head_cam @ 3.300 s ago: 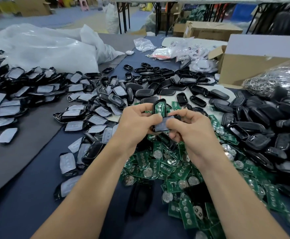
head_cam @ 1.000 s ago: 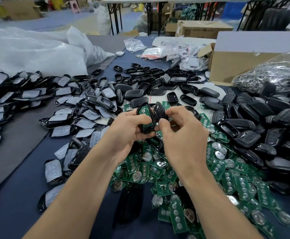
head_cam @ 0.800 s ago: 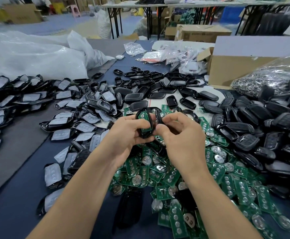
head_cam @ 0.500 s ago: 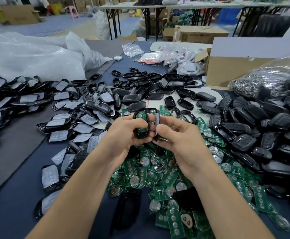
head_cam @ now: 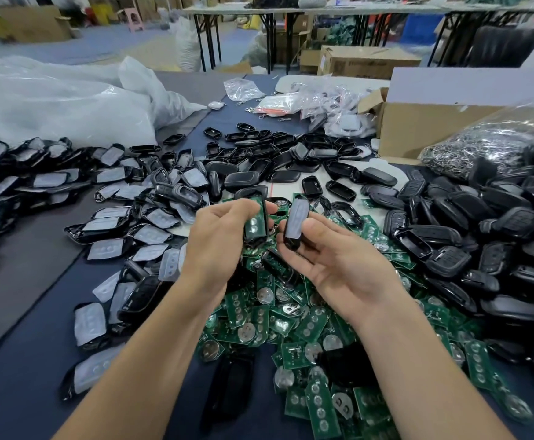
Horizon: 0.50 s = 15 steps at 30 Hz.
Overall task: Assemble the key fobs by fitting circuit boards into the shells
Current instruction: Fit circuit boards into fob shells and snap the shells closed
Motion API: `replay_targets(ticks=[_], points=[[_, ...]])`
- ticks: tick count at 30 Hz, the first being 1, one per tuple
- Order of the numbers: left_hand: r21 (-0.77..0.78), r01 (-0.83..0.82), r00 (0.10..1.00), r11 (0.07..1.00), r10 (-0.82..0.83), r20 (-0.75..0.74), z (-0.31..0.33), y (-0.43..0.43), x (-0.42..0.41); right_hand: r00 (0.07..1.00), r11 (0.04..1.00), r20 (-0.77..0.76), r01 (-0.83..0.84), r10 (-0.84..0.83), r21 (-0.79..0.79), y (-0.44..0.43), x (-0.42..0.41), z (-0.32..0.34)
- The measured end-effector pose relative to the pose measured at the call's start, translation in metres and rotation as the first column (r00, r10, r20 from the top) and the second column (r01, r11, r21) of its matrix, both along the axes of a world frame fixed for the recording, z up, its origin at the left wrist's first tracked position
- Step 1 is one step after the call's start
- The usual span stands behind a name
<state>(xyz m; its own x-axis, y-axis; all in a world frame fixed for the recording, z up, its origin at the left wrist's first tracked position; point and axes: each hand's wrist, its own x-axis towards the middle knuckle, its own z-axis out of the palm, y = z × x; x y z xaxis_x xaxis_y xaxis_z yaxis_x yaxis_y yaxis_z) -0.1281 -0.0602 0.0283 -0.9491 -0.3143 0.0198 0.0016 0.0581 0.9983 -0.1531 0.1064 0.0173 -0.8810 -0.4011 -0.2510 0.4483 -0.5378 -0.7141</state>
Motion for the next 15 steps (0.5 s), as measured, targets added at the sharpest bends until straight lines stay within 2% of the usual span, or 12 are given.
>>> replay_targets(ticks=[5,9,15], points=[[-0.117,-0.005,0.999,0.993,-0.001,-0.054,-0.0008,0.0053,-0.0012,0.997,0.999,-0.069,-0.036,0.038,0.036,-0.0010,0.0001,-0.0013],[-0.212,-0.055,0.990,0.976,0.027,-0.136,-0.0041,0.0044,-0.0014,0.999,0.999,-0.045,-0.021,0.022,0.025,-0.0008,-0.0007,-0.0022],[-0.229,-0.165,0.975,0.959,0.124,-0.183,-0.0012,0.0075,0.0003,0.993,0.997,-0.106,-0.052,0.058,0.063,-0.0036,0.0002,-0.0024]])
